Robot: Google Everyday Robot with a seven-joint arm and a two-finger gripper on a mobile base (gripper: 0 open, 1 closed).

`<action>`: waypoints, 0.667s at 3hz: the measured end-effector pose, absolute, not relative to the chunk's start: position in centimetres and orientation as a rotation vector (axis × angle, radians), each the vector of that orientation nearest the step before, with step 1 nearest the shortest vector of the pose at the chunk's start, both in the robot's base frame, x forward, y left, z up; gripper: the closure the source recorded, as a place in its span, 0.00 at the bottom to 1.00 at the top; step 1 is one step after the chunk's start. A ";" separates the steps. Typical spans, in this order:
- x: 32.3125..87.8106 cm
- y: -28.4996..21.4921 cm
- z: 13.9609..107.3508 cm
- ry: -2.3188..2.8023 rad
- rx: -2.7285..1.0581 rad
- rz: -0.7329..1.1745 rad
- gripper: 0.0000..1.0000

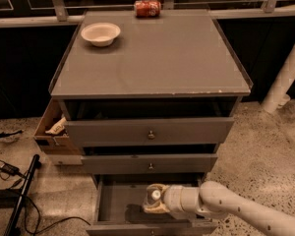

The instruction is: Place blue plastic bottle into bottom drawer

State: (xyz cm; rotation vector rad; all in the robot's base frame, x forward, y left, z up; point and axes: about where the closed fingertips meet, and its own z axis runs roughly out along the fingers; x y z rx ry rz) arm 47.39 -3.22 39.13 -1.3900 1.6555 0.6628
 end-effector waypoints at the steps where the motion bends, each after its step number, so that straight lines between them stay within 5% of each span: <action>1: 49.1 -1.5 34.8 1.632 -1.438 0.662 1.00; 2: 49.1 -1.5 34.2 1.635 -1.440 0.664 1.00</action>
Offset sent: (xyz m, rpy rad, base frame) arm 0.0129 0.0127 -0.0361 -0.0170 -0.0114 0.0328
